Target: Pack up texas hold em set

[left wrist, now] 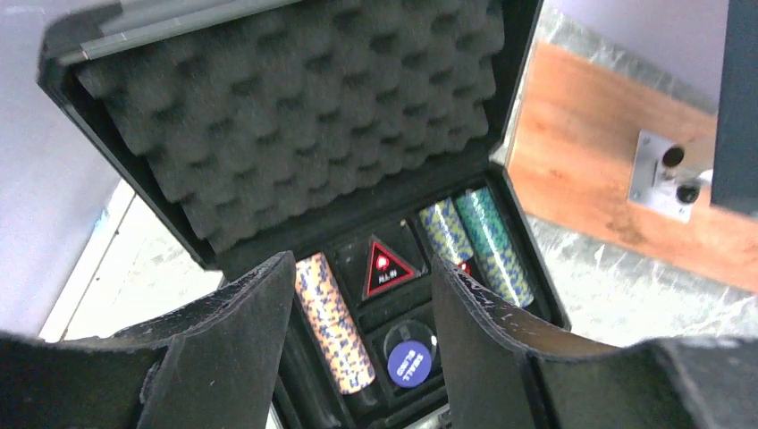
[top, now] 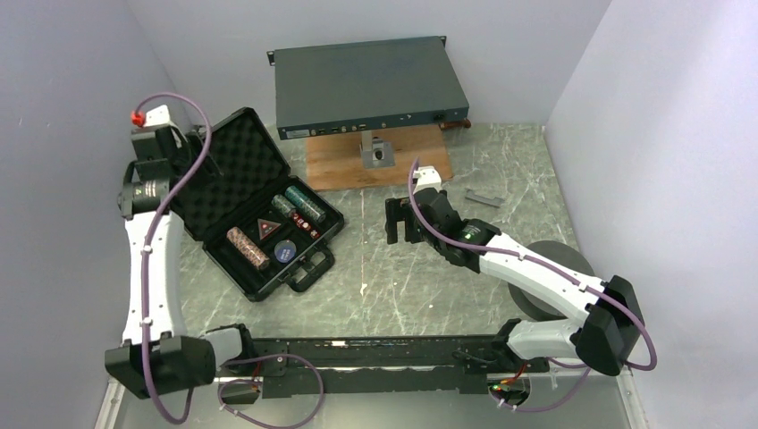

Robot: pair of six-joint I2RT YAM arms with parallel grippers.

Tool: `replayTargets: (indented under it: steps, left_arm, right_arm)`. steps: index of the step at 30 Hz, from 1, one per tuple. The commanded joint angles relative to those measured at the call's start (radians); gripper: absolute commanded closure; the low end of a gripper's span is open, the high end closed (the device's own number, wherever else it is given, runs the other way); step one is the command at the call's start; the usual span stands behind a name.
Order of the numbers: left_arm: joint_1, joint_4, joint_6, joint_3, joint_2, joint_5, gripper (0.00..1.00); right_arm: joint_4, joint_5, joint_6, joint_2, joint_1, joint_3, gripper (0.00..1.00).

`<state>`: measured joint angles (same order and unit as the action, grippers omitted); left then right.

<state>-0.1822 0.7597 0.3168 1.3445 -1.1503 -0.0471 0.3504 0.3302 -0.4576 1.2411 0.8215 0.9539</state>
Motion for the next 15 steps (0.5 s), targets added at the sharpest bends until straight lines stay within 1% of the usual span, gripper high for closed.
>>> replayTargets:
  steps: [1,3,7,10,12,15]
  left_arm:
    - [-0.095,-0.051,0.011,0.116,-0.085,0.105,0.37]
    - [-0.142,-0.069,0.019,0.156,-0.128,0.131,0.37]
    - [-0.195,-0.064,0.035,0.245,-0.220,0.146,0.38]
    - [-0.228,-0.138,0.071,0.229,-0.250,0.213,0.40]
    - [-0.242,-0.205,0.091,0.210,-0.262,0.259,0.39]
    - [-0.259,-0.234,0.107,0.227,-0.291,0.258,0.37]
  right_arm:
    - [-0.010,-0.016,-0.024,-0.027,0.002,-0.009,0.01]
    - [-0.003,-0.020,-0.029,-0.024,0.002,-0.013,0.01]
    - [0.002,-0.009,-0.029,-0.030,0.002,-0.024,0.01]
    - [0.002,0.009,-0.024,-0.036,0.003,-0.032,0.01]
    - [0.006,0.012,-0.021,-0.039,0.003,-0.033,0.01]
    - [0.006,0.009,-0.014,-0.041,0.003,-0.040,0.01]
